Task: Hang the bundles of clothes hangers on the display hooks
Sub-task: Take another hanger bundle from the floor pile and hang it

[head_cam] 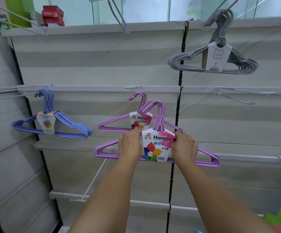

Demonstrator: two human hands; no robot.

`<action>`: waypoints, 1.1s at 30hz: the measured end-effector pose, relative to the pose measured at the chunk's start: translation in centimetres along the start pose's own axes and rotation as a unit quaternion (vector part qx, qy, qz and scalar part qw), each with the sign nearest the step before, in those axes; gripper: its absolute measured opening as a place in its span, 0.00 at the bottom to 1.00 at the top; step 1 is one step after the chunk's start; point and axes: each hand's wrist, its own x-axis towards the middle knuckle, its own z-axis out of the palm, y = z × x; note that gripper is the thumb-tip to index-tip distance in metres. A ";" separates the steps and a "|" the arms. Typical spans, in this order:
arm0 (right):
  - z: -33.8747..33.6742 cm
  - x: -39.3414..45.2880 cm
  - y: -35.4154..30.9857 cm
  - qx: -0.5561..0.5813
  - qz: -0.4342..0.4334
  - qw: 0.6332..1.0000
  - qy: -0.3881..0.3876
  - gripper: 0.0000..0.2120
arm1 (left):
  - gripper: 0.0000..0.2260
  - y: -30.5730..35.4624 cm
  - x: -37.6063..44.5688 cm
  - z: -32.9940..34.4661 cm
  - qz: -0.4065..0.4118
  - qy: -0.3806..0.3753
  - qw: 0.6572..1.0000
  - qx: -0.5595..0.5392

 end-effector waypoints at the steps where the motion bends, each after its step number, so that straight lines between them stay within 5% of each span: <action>1: 0.0 0.6 -0.1 0.001 0.002 1.000 0.001 0.09 | 0.12 0.1 0.5 0.0 0.006 0.007 1.000 0.000; 12: 0.6 6.2 -2.9 0.012 0.025 0.999 0.035 0.08 | 0.10 -0.3 7.4 1.2 0.053 0.080 0.995 0.014; 33: 6.1 7.7 -7.1 0.010 0.022 1.000 0.010 0.13 | 0.16 -6.4 11.6 2.5 0.084 0.057 0.993 0.056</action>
